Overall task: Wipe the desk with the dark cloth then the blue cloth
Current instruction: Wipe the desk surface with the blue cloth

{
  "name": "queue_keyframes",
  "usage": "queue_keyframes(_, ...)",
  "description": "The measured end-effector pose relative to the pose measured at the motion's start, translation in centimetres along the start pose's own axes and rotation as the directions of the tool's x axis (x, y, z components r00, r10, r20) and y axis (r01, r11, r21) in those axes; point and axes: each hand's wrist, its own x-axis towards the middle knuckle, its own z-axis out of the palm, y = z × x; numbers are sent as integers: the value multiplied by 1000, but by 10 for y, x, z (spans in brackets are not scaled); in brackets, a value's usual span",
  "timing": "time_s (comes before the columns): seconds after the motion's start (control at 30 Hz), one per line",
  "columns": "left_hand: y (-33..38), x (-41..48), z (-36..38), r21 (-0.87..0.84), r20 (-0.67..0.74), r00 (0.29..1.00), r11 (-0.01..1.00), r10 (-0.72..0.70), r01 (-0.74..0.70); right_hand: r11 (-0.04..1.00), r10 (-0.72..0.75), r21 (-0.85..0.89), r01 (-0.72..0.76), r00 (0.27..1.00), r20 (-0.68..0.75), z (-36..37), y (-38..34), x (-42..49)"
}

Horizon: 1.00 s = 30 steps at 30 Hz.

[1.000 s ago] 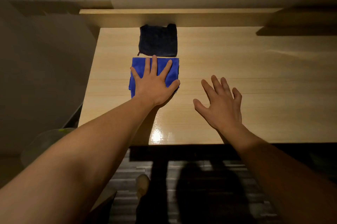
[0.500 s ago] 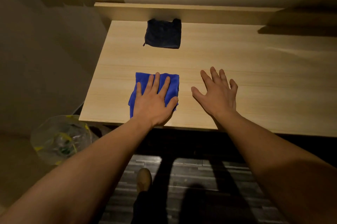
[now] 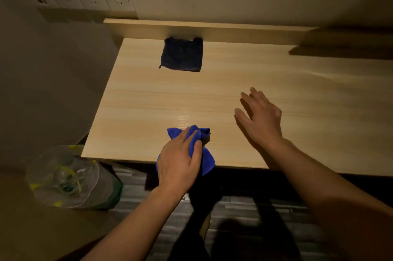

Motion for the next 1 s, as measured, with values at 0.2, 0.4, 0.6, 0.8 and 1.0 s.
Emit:
queue_keyframes(0.2,45,123,10,-4,-22,992,992,122,-122,971,54,-237,-34,995,78,-19,69,35)
queue_keyframes(0.4,63,263,56,102,67,976,972,207,-213,956,78,-289,-50,993,86,-14,77,40)
queue_keyframes(0.6,67,331,100,279,296,950,943,94,-181,950,113,-307,-55,978,173,-17,80,50)
queue_keyframes(0.8,63,328,112,395,338,938,894,71,-210,959,97,-280,-37,974,204,-17,85,53)
queue_keyframes(1.0,60,303,108,417,355,931,877,87,-241,965,84,-260,-46,987,137,-16,83,50)
